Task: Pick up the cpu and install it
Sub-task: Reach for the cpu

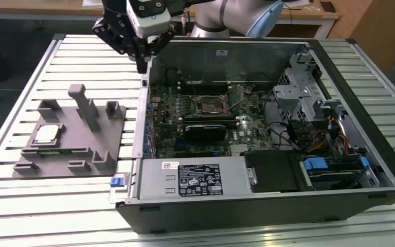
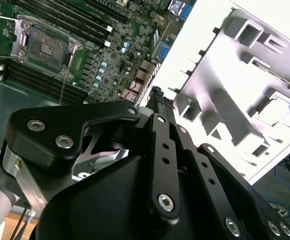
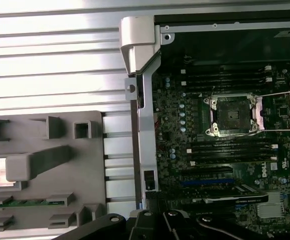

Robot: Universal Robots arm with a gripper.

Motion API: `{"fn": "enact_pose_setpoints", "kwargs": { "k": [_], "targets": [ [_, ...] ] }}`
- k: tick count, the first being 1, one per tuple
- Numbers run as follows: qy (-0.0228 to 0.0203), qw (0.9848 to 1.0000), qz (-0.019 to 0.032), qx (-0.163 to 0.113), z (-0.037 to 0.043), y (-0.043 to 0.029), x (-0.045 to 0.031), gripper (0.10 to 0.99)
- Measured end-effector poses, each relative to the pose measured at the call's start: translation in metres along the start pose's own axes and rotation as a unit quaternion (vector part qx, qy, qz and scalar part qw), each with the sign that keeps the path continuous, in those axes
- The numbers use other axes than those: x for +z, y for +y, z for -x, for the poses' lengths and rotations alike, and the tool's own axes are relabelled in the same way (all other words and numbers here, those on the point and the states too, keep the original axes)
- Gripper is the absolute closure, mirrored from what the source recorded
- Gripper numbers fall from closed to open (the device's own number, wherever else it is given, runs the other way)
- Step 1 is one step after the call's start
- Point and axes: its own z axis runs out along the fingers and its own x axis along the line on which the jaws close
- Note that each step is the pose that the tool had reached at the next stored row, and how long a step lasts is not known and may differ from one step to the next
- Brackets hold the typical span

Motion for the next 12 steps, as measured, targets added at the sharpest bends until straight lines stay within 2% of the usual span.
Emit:
{"fn": "enact_pose_setpoints", "kwargs": {
  "k": [12],
  "targets": [
    [0.0016, 1.0000, -0.0002, 0.000, -0.0065, -0.0006, 0.0019, 0.980]
  ]
}}
